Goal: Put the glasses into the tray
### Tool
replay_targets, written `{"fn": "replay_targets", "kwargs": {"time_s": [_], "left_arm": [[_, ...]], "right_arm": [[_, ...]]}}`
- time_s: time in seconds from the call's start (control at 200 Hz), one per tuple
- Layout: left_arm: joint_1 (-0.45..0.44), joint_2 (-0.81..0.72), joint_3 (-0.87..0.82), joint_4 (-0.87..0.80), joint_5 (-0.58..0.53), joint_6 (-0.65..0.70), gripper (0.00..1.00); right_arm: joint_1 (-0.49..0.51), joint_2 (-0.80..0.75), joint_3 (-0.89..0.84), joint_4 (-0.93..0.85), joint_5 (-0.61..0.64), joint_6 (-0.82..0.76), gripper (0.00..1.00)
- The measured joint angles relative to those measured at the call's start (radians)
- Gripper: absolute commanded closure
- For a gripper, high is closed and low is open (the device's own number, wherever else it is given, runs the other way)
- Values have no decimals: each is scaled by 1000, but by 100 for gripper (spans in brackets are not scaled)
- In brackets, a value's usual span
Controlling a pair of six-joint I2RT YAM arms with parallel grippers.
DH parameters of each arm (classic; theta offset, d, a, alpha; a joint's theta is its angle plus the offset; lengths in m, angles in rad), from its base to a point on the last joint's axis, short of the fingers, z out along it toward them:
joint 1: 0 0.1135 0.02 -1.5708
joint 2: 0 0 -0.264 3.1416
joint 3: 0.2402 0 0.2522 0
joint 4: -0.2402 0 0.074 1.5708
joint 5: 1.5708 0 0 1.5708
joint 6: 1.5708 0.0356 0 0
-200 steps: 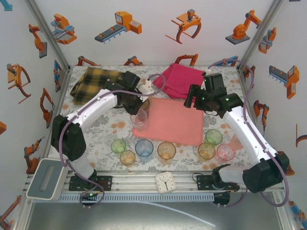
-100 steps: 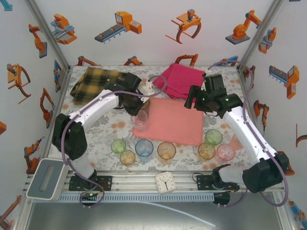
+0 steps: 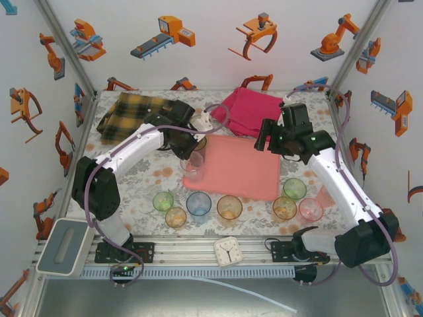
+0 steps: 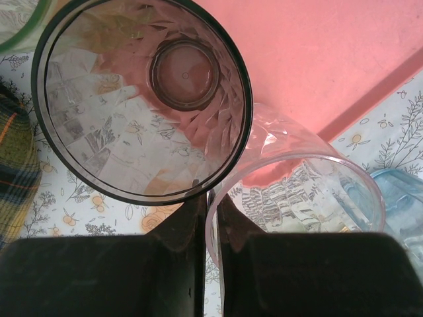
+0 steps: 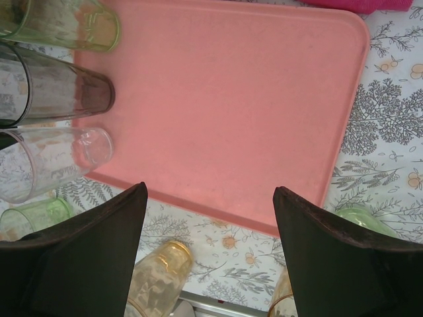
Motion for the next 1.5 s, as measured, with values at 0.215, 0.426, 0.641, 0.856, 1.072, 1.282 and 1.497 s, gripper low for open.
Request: {"fn": "replay_targets", "kwargs": {"time_s": [0.215,0.426,0.641,0.856,1.072,1.282,1.497], "left_arm": [[0,2,0,2,0,-1,85],[-1,4,0,6,-3,-3,83],[-6,5,0,5,-6,-3,75],[-6,5,0,-2,-7,-3,66],[-6,5,11,-18,-8,-3,62],[-6,5,31,-45,-8,-3,58],[-6,1,64,-82,-7,-3,55]], "right_arm": [[-1,-1,0,0,0,0,30],[-5,-5,-4,0,0,0,30],[-6,-10,-7,0,0,-7,29],[-8,-15,-16,0,0,-11,29],[-10,-18,-17,0,0,-11,29],[-10,-23,-17,0,0,-11,29],[-10,-28,-18,0,0,-11,28]]}}
